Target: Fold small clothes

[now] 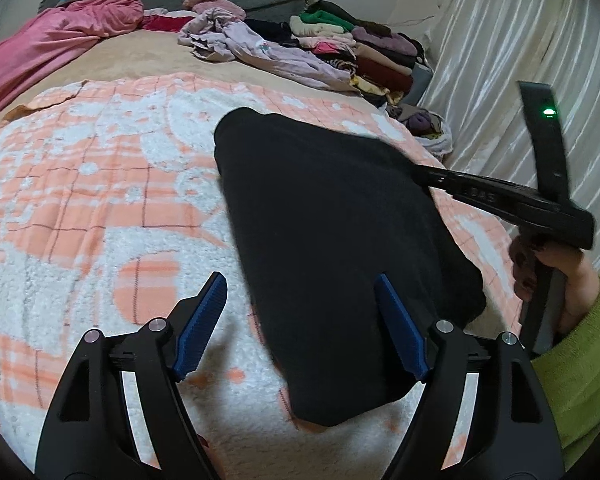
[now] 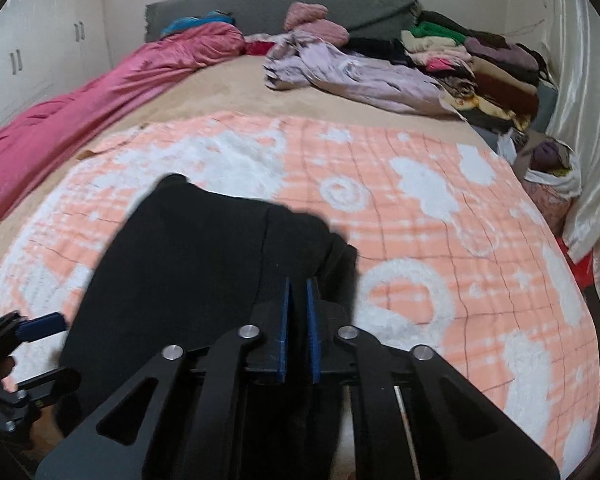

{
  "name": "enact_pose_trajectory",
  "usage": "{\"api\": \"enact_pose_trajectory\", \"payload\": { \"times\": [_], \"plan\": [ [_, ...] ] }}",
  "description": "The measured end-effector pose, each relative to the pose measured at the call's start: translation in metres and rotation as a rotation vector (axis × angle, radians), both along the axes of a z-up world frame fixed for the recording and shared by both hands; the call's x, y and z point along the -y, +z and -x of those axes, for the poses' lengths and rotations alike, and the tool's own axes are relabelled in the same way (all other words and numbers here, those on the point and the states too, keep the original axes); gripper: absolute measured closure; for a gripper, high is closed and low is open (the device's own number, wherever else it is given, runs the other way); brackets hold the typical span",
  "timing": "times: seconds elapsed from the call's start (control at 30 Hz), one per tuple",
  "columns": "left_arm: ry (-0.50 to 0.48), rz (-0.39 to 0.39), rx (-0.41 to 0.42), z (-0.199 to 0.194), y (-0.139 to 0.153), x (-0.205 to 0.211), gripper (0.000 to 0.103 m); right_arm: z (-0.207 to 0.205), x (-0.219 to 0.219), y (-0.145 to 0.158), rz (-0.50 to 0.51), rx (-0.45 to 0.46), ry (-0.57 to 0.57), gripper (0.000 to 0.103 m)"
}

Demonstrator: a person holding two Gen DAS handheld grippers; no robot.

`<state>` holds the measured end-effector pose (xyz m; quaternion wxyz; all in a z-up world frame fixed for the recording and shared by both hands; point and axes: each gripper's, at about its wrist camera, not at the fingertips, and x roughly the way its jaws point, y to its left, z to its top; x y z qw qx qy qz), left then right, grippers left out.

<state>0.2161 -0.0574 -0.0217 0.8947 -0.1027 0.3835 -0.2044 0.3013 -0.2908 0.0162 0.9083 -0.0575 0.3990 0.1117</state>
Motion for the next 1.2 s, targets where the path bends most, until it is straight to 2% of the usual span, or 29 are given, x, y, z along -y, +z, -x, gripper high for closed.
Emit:
{"api": "enact_pose_trajectory", "payload": {
  "times": [0.17, 0.27, 0.43, 0.5, 0.57, 0.8, 0.9, 1.03, 1.07, 1.1, 1.17, 1.2],
  "plan": [
    [-0.009, 0.006, -0.013, -0.002, -0.006, 0.002, 0.031, -0.014, 0.017, -0.027, -0.067, -0.063, -0.032, 0.098],
    [-0.005, 0.017, -0.024, -0.004, -0.008, 0.000, 0.030, -0.012, 0.013, -0.028, -0.065, -0.063, -0.020, 0.095],
    [-0.003, 0.025, -0.027, -0.005, -0.007, -0.001, 0.030, 0.003, 0.030, -0.011, -0.197, -0.047, -0.052, 0.078],
    [-0.003, 0.025, -0.028, -0.005, -0.008, -0.001, 0.030, 0.014, 0.037, -0.003, -0.251, -0.044, -0.044, 0.065],
    [-0.003, 0.026, -0.029, -0.004, -0.007, -0.002, 0.030, 0.023, 0.040, -0.001, -0.281, -0.057, -0.033, 0.057],
    [-0.017, 0.009, -0.028, -0.001, -0.006, 0.003, 0.030, 0.046, 0.043, -0.018, -0.398, -0.164, -0.009, 0.044],
    [-0.030, -0.003, -0.029, 0.002, -0.007, 0.008, 0.030, 0.053, 0.039, -0.023, -0.407, -0.181, 0.009, 0.037],
    [-0.047, -0.019, -0.032, 0.005, -0.008, 0.016, 0.030, 0.050, 0.035, -0.032, -0.401, -0.202, 0.016, 0.039],
    [-0.050, -0.024, -0.031, 0.006, -0.009, 0.017, 0.030, 0.049, 0.033, -0.033, -0.399, -0.203, 0.028, 0.047],
    [-0.051, -0.027, -0.031, 0.006, -0.009, 0.018, 0.030, 0.049, 0.032, -0.033, -0.395, -0.203, 0.037, 0.060],
    [-0.053, -0.030, -0.031, 0.006, -0.010, 0.019, 0.030, 0.049, 0.027, -0.032, -0.394, -0.200, 0.059, 0.072],
    [-0.052, -0.031, -0.032, 0.006, -0.010, 0.019, 0.030, 0.050, 0.023, -0.030, -0.377, -0.190, 0.066, 0.072]
  ]
}}
